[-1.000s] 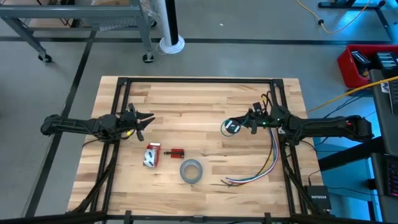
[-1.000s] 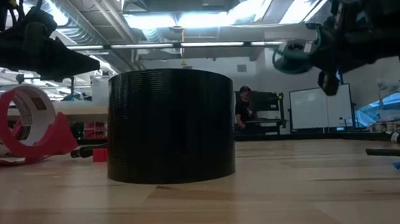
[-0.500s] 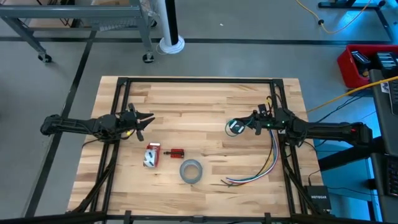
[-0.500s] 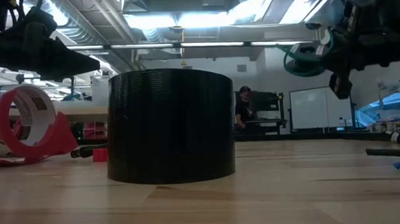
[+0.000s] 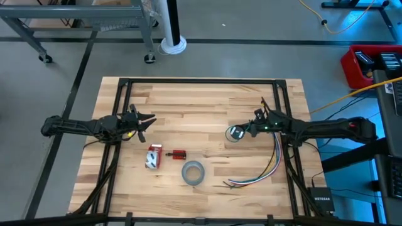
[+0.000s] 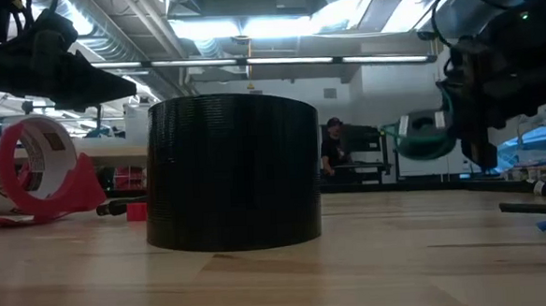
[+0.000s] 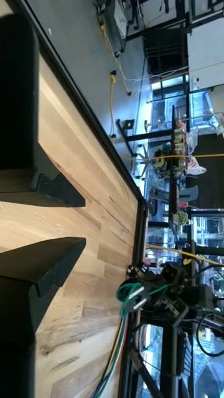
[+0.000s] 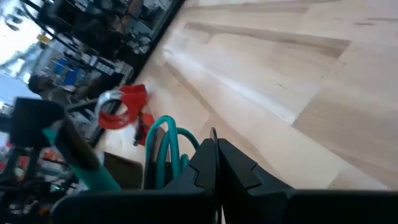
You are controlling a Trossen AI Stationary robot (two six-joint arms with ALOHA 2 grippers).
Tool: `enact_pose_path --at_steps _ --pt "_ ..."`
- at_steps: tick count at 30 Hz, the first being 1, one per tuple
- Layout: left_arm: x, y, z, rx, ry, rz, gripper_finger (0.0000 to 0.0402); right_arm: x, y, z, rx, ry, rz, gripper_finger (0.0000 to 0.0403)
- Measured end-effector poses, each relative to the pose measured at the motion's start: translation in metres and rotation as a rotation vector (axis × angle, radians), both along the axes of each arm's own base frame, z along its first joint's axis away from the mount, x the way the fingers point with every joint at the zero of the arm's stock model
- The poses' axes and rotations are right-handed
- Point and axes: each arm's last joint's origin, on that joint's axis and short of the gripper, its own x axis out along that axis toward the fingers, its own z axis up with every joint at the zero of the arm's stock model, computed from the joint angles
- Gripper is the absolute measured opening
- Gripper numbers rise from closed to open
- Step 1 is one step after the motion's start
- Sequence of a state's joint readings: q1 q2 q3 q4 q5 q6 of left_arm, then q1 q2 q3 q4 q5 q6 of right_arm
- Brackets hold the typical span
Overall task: Coil cords
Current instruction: Coil the green wire onto the spool
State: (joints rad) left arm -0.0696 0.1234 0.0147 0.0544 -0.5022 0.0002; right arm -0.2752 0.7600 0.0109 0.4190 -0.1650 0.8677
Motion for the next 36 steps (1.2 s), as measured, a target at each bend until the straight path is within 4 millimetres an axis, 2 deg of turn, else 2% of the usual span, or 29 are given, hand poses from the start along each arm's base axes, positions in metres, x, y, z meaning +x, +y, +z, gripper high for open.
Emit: enact_pose_path --at_steps 7,19,27,36 --pt "0.0 0.0 0.0 0.0 0.0 0.0 0.0082 0.022 -0.006 0.002 0.012 0.033 0.007 0.0005" --pt "0.0 0.0 0.0 0.0 0.0 0.0 0.0082 0.048 -0.013 -0.017 0.099 0.192 -0.007 0.0005" --pt "0.0 0.0 0.0 0.0 0.0 0.001 0.0082 0.055 -0.015 -0.025 0.112 0.237 -0.012 0.0005" --pt "0.0 0.0 0.0 0.0 0.0 0.0 0.0082 0.058 -0.018 -0.025 0.086 0.238 -0.064 0.0007"
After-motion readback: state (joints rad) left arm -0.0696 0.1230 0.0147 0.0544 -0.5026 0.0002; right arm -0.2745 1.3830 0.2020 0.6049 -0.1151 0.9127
